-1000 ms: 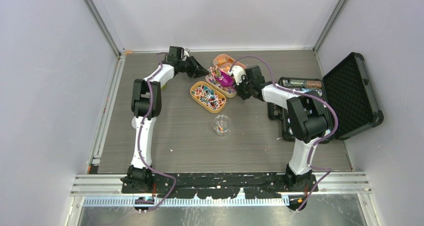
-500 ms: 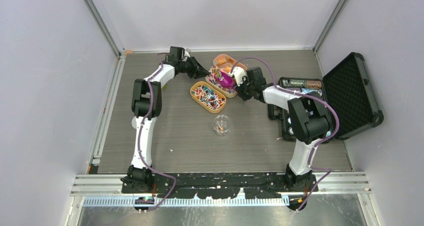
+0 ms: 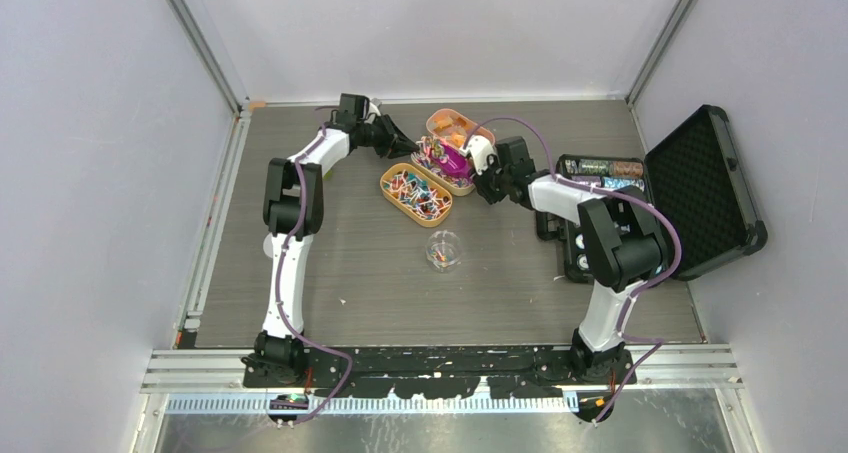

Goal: Pack the candies
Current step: Scoop the fake candies from the storage box.

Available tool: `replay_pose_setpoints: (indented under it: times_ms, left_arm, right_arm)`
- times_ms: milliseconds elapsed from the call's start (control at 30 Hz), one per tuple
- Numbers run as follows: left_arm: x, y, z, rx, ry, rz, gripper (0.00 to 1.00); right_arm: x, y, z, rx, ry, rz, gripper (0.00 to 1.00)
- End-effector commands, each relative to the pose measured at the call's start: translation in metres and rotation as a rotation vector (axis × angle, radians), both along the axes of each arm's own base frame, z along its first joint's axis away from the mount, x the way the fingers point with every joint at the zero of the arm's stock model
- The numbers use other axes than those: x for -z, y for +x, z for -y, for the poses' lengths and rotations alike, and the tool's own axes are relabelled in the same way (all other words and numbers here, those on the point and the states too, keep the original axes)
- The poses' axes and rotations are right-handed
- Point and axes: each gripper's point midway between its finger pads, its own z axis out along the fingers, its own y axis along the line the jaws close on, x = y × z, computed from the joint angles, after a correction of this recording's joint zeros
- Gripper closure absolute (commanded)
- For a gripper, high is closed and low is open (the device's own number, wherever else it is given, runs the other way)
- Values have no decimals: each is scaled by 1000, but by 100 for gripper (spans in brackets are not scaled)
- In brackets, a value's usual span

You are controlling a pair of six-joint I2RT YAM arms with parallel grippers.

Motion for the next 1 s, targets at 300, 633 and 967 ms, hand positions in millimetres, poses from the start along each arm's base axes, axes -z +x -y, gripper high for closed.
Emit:
replay_pose_setpoints:
  times_ms: [300, 633, 967]
  left_arm:
    - [-48, 0, 0, 20, -7, 93, 81]
    - [-56, -5, -3, 24, 11, 100, 80]
    - [-73, -10, -7, 21, 41, 126, 77]
  right_arm:
    - [-35, 1, 0, 20, 68, 98, 99]
    - [-42, -6, 3, 16, 77, 124, 100]
    - [-55, -10, 3, 22, 102, 158, 100]
